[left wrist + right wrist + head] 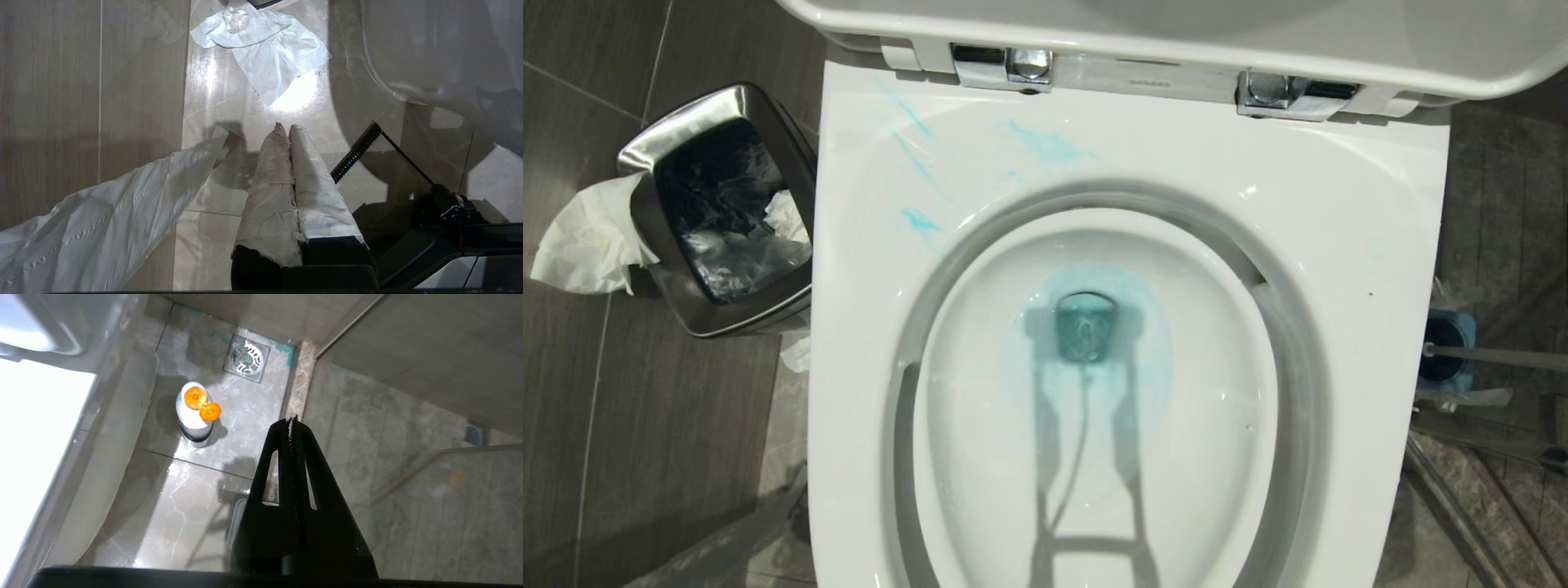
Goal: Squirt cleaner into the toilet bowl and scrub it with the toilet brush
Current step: Scrub the toilet bowl
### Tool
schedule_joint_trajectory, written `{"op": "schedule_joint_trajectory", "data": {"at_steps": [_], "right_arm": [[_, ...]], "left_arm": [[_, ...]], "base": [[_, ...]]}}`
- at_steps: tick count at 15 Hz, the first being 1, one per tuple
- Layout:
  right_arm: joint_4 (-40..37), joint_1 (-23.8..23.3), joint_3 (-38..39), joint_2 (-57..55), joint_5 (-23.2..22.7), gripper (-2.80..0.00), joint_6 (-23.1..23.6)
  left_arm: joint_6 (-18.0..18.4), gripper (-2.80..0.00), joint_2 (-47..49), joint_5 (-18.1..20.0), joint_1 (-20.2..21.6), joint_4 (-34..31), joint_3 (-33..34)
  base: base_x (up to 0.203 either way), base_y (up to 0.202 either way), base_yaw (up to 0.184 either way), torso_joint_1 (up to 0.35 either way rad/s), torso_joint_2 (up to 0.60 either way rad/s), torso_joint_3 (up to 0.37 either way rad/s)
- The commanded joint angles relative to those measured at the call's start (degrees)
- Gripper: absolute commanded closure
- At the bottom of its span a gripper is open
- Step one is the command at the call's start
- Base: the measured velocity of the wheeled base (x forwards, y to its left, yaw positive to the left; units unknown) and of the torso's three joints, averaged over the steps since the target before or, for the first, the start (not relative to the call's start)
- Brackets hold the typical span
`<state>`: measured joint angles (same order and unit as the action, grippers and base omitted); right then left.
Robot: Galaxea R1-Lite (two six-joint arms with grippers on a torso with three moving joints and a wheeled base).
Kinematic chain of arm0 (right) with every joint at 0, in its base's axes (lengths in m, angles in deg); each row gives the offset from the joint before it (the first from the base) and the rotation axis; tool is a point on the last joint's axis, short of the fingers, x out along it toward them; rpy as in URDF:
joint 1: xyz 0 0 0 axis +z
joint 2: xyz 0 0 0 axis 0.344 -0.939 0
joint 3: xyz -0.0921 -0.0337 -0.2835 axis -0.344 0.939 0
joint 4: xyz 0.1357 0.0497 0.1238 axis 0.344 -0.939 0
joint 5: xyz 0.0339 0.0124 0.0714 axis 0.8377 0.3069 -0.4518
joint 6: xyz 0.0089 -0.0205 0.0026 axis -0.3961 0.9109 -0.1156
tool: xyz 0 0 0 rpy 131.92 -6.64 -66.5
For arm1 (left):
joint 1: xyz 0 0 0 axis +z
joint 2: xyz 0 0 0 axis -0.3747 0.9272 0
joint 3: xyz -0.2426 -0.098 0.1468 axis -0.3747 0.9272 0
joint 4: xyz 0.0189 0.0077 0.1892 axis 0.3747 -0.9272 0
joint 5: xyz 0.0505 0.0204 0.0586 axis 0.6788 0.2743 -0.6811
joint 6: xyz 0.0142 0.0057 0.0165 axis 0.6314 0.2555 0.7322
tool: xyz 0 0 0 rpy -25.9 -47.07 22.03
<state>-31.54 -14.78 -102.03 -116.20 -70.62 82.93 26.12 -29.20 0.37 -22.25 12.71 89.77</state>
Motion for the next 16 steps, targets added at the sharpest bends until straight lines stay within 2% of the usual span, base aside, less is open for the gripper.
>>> {"op": "schedule_joint_trajectory", "data": {"at_steps": [1, 11, 13, 16], "right_arm": [[-3.0, 0.0, -0.6, 6.9, 0.1, 0.0, 0.1], [-24.3, -0.1, -0.4, 29.6, 0.1, 0.0, -0.1], [-25.8, -0.1, -1.5, 29.7, 0.2, 0.0, -2.6], [-25.9, -2.3, 0.2, 30.2, 0.0, 0.0, -3.7]], "left_arm": [[0.0, 0.0, 0.0, 0.0, 0.0, 0.0, 0.1], [0.0, 0.0, 0.0, 0.0, 0.0, 0.0, 0.1], [0.0, 0.0, 0.0, 0.0, 0.0, 0.0, 0.1], [0.0, 0.0, 0.0, 0.0, 0.0, 0.0, 0.1]], "base": [[0.0, 0.0, 0.0, 0.0, 0.0, 0.0], [0.0, 0.0, 0.0, 0.0, 0.0, 0.0], [0.0, 0.0, 0.0, 0.0, 0.0, 0.0], [0.0, 0.0, 0.0, 0.0, 0.0, 0.0]]}}
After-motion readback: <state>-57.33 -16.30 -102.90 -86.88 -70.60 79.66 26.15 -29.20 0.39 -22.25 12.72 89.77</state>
